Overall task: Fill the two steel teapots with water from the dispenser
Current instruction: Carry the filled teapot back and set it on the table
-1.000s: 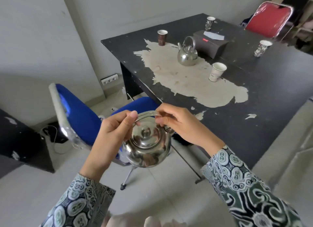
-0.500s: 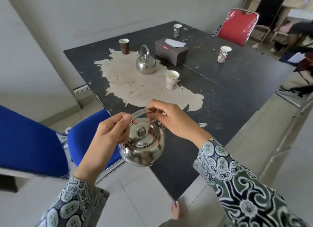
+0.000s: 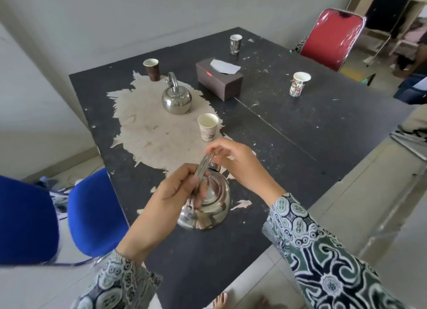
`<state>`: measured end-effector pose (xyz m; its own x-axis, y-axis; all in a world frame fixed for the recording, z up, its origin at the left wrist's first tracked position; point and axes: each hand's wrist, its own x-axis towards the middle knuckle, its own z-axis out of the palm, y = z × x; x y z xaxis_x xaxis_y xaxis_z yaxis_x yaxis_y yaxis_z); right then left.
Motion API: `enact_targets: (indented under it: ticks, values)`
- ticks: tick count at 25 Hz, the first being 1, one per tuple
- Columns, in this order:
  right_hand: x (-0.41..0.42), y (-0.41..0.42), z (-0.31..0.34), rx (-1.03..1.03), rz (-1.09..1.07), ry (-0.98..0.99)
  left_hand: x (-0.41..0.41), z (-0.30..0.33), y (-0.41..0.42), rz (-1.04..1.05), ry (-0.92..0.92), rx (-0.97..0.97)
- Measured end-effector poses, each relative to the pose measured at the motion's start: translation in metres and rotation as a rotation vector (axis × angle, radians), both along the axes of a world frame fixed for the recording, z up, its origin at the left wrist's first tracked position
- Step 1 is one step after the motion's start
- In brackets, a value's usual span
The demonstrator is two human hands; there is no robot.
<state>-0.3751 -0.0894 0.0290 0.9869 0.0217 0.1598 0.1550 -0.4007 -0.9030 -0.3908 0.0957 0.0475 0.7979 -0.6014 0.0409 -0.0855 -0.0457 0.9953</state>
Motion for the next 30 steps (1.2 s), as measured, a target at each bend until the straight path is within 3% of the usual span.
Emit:
enact_targets:
  ticks: [3, 5, 10, 14, 22, 30]
  values:
    - [0.010, -0.047, -0.004, -0.077, -0.224, 0.022, 0.001, -0.003, -0.054, 0.027, 0.038, -0.024]
    - [0.018, -0.076, -0.003, -0.150, -0.245, 0.071, 0.003, -0.009, -0.093, 0.071, 0.049, -0.053]
    - [0.030, -0.160, 0.011, 0.030, 0.050, 0.192, 0.011, -0.026, -0.196, 0.307, 0.062, -0.078]
    - [0.037, -0.223, 0.014, 0.131, 0.158, 0.348, 0.027, -0.031, -0.265, 0.431, 0.041, -0.029]
    - [0.092, -0.290, 0.011, 0.304, 0.030, 0.319, 0.095, -0.013, -0.339, 0.472, -0.163, 0.327]
    - [0.194, -0.357, 0.029, 0.424, 0.022, 0.306, 0.186, -0.003, -0.394, 0.569, -0.308, 0.461]
